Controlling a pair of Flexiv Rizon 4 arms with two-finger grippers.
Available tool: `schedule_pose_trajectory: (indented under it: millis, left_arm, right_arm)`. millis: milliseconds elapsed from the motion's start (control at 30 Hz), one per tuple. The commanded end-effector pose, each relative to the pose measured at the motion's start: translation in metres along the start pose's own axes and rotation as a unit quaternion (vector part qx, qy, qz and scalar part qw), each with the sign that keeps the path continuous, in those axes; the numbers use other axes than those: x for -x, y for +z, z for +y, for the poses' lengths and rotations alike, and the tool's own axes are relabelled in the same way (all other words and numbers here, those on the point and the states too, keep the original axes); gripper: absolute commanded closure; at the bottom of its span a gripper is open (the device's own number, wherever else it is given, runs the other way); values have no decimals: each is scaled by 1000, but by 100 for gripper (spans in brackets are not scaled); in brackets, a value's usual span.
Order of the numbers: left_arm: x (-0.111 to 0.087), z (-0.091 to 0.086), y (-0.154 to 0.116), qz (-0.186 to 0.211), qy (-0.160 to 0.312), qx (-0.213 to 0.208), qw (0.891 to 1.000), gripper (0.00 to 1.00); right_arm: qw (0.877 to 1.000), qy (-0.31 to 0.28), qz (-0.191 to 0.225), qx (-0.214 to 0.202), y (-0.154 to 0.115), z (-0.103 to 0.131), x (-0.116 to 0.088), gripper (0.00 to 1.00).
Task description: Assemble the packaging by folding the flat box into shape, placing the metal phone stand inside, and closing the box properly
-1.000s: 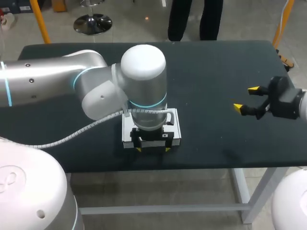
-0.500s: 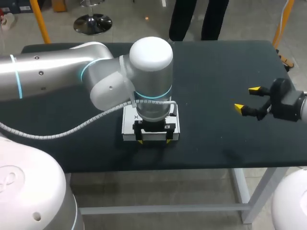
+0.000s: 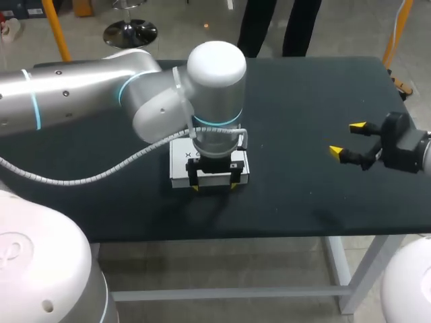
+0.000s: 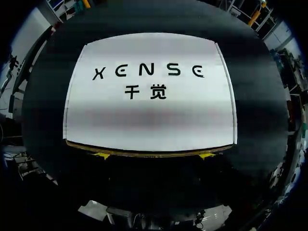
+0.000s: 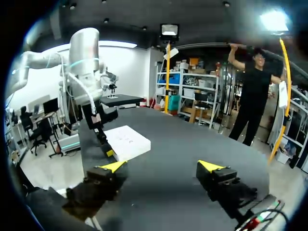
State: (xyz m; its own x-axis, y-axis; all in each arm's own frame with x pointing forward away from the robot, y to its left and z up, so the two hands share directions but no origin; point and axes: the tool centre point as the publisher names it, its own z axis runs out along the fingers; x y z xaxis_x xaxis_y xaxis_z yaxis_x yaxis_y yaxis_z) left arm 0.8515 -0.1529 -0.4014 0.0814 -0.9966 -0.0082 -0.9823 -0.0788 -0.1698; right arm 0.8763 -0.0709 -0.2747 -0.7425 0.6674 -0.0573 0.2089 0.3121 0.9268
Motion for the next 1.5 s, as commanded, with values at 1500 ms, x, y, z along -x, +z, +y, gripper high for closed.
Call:
schedule_pose_trajectory:
  millis: [1500]
  left_arm:
    - [11,-172,23,24,8,32,999,0]
  right_arm:
    - [1000,-1,1,8,-2,-2,0,0]
